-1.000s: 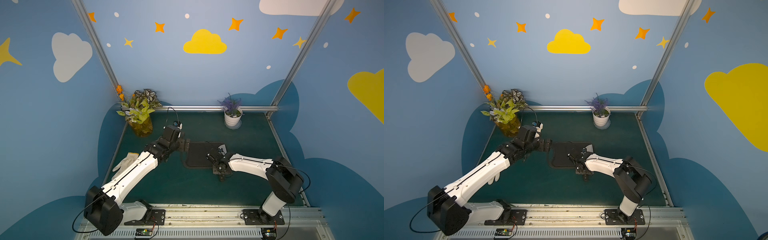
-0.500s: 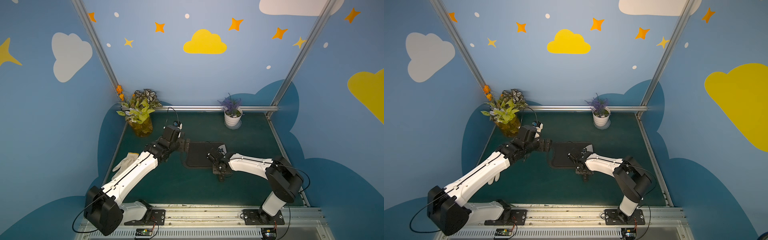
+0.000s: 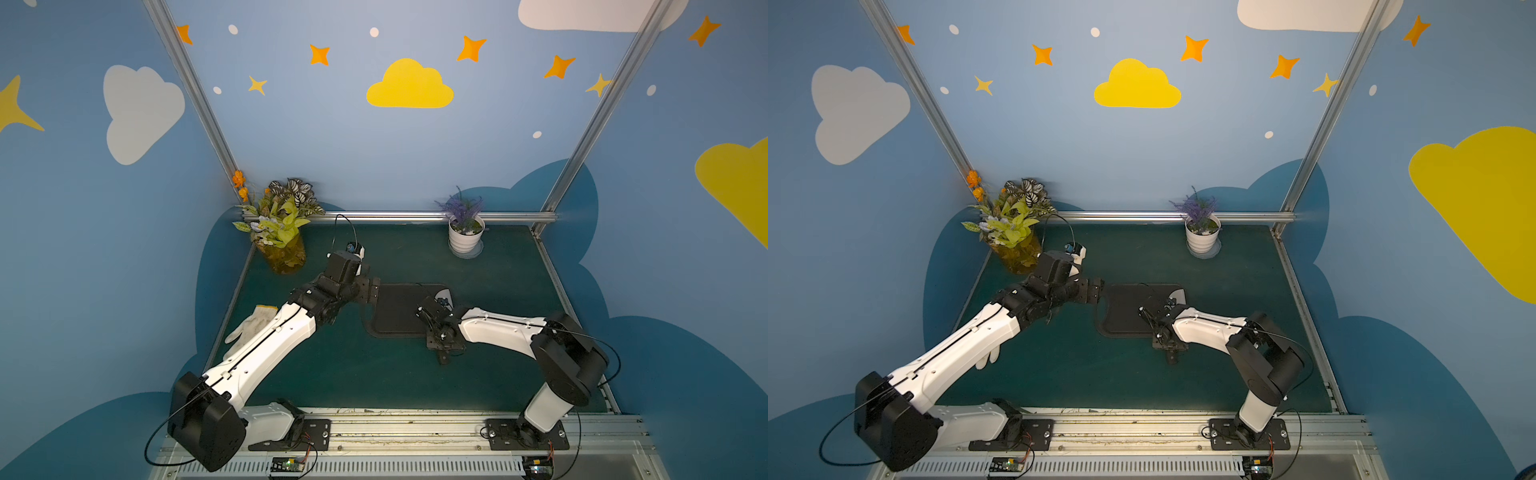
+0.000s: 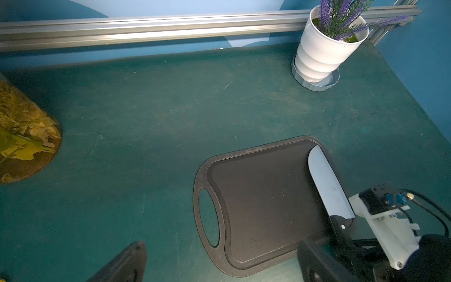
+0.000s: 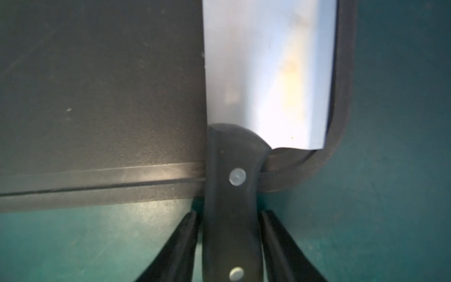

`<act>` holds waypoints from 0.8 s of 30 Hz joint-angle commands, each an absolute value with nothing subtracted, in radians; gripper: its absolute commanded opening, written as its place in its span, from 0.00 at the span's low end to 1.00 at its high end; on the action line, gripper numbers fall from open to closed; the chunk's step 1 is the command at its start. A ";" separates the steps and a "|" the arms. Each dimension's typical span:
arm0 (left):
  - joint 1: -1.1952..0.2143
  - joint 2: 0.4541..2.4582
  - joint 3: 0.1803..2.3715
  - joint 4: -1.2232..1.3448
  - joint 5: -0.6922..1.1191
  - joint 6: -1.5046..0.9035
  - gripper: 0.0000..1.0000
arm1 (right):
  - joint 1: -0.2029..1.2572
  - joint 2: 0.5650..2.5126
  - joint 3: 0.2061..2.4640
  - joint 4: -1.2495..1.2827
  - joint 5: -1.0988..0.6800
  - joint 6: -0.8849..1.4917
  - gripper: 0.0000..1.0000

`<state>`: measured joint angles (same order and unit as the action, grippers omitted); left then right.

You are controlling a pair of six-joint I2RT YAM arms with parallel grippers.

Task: Align the knife with the edge of the cutting board
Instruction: Place the knife at the edge of the cutting board.

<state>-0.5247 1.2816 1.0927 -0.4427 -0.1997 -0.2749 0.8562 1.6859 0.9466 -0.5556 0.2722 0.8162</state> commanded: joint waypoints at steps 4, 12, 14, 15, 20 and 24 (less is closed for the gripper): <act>-0.526 1.281 1.105 -0.463 -0.212 -0.263 1.00 | 0.860 1.632 0.908 -0.542 0.265 0.827 0.55; -0.526 1.285 1.106 -0.464 -0.221 -0.258 1.00 | 0.901 1.605 0.886 -0.550 0.260 0.856 0.59; -0.527 1.284 1.106 -0.464 -0.221 -0.257 1.00 | 0.908 1.599 0.876 -0.548 0.260 0.866 0.58; -0.526 1.284 1.106 -0.464 -0.221 -0.257 1.00 | 0.911 1.594 0.870 -0.546 0.259 0.870 0.57; -0.527 1.284 1.106 -0.467 -0.223 -0.257 1.00 | 0.922 1.591 0.861 -0.551 0.265 0.883 0.54; -0.528 1.284 1.106 -0.467 -0.224 -0.255 1.00 | 0.925 1.599 0.855 -0.558 0.275 0.891 0.51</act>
